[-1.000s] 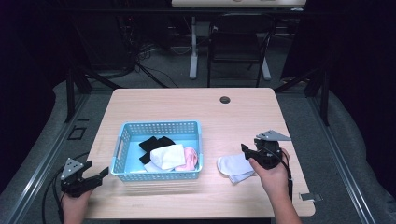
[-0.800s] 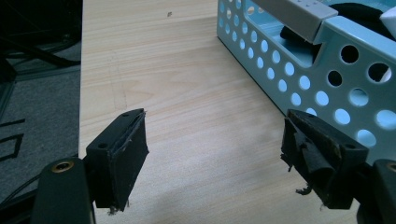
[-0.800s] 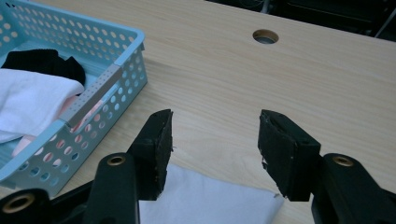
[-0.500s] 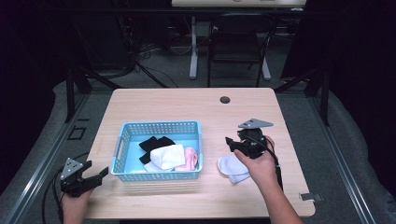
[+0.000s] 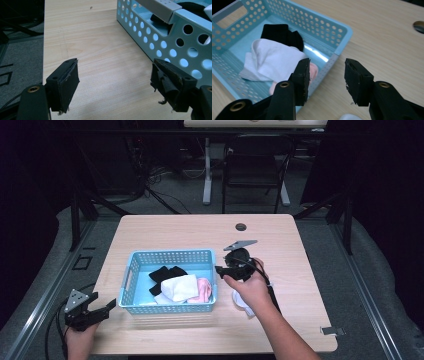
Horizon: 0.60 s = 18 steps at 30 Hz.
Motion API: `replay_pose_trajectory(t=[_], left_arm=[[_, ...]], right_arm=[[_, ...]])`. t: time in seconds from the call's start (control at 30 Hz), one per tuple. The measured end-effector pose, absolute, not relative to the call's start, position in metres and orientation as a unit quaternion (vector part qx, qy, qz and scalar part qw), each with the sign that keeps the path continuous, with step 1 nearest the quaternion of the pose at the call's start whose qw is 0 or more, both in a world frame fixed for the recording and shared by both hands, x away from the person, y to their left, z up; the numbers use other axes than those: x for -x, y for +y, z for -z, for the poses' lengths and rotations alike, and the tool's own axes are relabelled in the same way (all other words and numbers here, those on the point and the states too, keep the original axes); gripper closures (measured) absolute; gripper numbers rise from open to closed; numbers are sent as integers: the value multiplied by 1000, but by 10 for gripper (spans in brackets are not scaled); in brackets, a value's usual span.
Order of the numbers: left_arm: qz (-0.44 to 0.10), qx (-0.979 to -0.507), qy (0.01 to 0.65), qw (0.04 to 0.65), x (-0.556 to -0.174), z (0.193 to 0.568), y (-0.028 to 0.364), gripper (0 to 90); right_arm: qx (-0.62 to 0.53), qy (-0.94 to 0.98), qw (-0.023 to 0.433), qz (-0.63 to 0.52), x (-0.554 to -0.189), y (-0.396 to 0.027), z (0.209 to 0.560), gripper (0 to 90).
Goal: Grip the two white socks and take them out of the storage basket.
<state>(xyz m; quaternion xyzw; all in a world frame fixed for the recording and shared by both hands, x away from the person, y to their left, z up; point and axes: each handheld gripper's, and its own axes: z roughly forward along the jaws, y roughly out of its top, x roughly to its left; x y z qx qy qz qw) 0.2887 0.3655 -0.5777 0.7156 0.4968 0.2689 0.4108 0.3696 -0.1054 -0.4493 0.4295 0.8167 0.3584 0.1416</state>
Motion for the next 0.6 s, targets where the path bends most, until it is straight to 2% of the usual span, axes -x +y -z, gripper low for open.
replay_pose_trajectory(t=[0.3,0.6], left_arm=[[-270,-713,497,414,-289,578,366,223],[-270,-714,496,414,-289,578,366,223]], right_arm=[[-425,836,92,-335,-381,-63,464,655],[-426,851,72,-298,-393,-34,487,656]])
